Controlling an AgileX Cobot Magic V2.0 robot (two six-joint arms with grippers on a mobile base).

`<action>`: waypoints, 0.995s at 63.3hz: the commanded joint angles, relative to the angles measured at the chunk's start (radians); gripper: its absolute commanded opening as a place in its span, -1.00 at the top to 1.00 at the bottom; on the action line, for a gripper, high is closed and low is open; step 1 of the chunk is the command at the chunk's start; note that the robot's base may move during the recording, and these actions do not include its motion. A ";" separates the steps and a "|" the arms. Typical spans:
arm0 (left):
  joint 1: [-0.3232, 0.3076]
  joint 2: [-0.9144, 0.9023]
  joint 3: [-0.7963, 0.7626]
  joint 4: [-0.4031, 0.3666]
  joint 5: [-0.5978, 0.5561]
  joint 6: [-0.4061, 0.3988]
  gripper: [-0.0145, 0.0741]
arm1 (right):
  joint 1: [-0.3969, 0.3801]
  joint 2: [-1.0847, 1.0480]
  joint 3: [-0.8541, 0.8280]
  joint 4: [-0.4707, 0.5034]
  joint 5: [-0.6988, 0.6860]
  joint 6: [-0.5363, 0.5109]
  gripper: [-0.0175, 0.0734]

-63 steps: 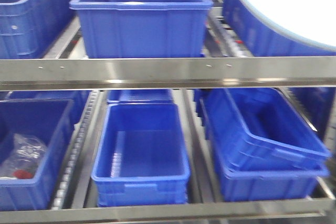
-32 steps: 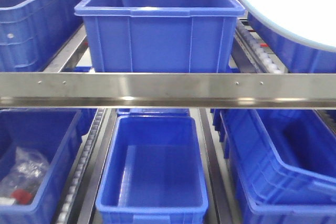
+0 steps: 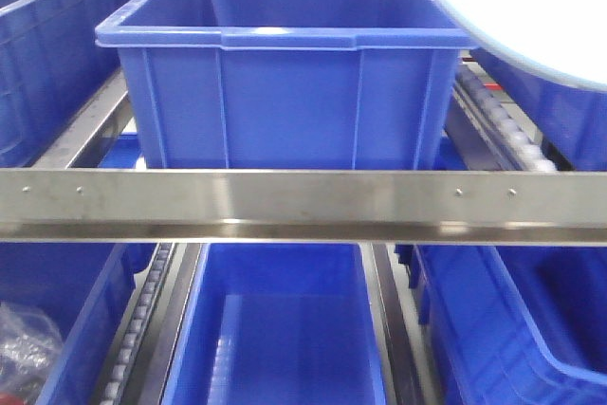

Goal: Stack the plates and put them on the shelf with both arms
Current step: 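Turn the base and stop in front of a blue bin on the shelf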

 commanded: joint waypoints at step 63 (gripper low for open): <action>0.000 0.008 -0.029 -0.003 -0.083 -0.004 0.49 | -0.005 0.001 -0.030 -0.003 -0.100 0.001 0.51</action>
